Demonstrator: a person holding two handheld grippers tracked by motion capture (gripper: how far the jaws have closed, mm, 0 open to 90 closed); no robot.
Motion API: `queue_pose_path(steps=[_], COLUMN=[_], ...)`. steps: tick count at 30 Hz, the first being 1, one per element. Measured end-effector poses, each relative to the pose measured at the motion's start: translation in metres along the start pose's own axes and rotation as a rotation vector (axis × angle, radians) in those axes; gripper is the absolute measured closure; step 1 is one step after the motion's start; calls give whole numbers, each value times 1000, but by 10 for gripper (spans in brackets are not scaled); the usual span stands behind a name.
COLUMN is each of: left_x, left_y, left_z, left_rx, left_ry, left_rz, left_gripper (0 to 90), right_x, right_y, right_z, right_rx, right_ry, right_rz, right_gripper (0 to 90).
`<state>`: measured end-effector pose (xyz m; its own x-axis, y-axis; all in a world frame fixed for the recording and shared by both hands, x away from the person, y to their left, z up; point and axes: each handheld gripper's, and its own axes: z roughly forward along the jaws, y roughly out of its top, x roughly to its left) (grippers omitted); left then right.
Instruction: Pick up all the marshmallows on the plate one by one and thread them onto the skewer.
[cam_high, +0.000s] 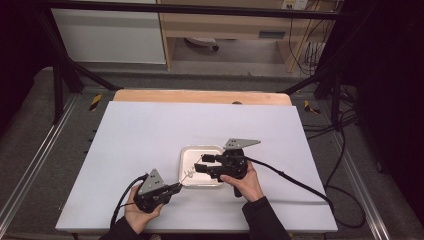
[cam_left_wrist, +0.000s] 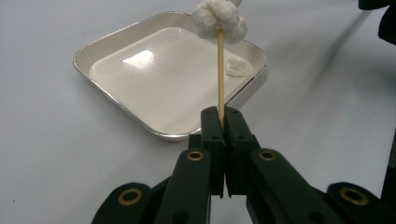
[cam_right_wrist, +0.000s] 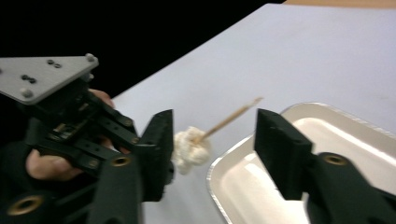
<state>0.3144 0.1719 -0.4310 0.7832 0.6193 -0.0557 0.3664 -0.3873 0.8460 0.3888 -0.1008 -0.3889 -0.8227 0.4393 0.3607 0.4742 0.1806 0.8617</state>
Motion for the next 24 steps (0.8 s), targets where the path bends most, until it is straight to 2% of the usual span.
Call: queue_pose_path(steps=[5, 10, 13, 18, 24], left_x=[3, 5, 6, 6, 7], left_y=[0, 0, -1, -1, -1], left_z=[-1, -2, -2, -1, -1], left_rx=[-12, -15, -13, -10, -6], left_ry=[6, 5, 6, 7, 6], left_rz=[0, 4, 5, 6, 5], left_gripper=[881, 881, 881, 881, 881], right_x=[-1, -4, -6, -13, -21], right_y=[0, -4, -7, -14, -26], right_z=[-7, -7, -6, -7, -7], right_rx=[32, 100, 135, 157, 210], right_ry=[-103, -168, -189, -228, -267], right_rz=[-75, -137, -143, -140, -135], right_gripper=[267, 163, 127, 107, 86])
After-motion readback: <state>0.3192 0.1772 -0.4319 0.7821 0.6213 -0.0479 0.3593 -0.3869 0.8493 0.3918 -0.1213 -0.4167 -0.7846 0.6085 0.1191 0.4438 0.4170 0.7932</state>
